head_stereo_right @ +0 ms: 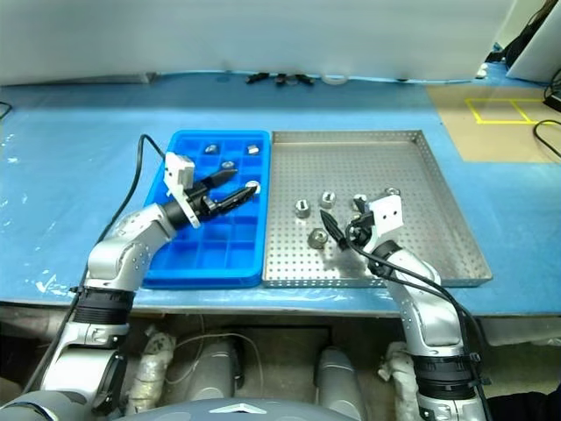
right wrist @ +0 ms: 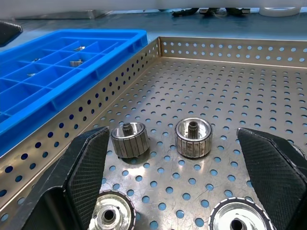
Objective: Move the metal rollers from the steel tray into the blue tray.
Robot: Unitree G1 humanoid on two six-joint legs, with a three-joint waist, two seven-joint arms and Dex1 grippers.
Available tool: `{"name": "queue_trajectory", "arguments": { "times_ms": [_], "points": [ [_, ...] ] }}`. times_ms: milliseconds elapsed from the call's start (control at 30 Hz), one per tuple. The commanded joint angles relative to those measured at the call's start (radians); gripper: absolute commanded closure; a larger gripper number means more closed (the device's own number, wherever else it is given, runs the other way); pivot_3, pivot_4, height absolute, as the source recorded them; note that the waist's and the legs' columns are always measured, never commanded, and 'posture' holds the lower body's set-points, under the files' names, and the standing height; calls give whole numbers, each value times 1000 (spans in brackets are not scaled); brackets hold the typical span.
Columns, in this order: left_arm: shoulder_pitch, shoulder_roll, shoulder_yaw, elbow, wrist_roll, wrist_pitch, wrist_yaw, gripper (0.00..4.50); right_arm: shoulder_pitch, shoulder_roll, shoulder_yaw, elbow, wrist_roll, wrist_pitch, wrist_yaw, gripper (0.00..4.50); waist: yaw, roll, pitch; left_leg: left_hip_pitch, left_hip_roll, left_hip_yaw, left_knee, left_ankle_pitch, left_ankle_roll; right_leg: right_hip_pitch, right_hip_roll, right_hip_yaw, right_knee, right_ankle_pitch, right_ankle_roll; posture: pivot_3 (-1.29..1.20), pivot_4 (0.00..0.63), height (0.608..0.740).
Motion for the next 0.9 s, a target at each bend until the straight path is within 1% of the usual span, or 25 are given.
{"name": "queue_trajectory", "arguments": {
  "times_ms": [33, 233, 400, 700, 900],
  "points": [
    [-13, 8, 22, -35, -12, -6, -7, 0, 4, 4, -11, -35, 2, -15, -8, 17, 0, 0, 0, 0, 0, 0, 0, 0, 0, 0, 0, 0, 0, 0, 0, -28, 150, 740],
    [16, -15, 19, -57, -14, -19, 0, 0, 25, -20, -32, -59, 17, 10, -5, 17, 3, 0, 0, 0, 0, 0, 0, 0, 0, 0, 0, 0, 0, 0, 0, -19, 150, 740],
    [34, -24, 20, -44, -9, -34, -9, 0, 7, -34, -34, -91, 25, 48, -13, 17, 3, 0, 0, 0, 0, 0, 0, 0, 0, 0, 0, 0, 0, 0, 0, -32, 150, 740],
    [15, -7, 22, 5, -4, -49, -62, 0, 6, -28, -38, -141, 28, 92, -42, 17, 1, 0, 0, 0, 0, 0, 0, 0, 0, 0, 0, 0, 0, 0, 0, -57, 150, 740],
    [-14, 6, 21, 46, 6, -71, -90, 0, -19, -30, -39, -136, 26, 105, -51, 17, 0, 0, 0, 0, 0, 0, 0, 0, 0, 0, 0, 0, 0, 0, 0, -59, 150, 740]
  ]
}}
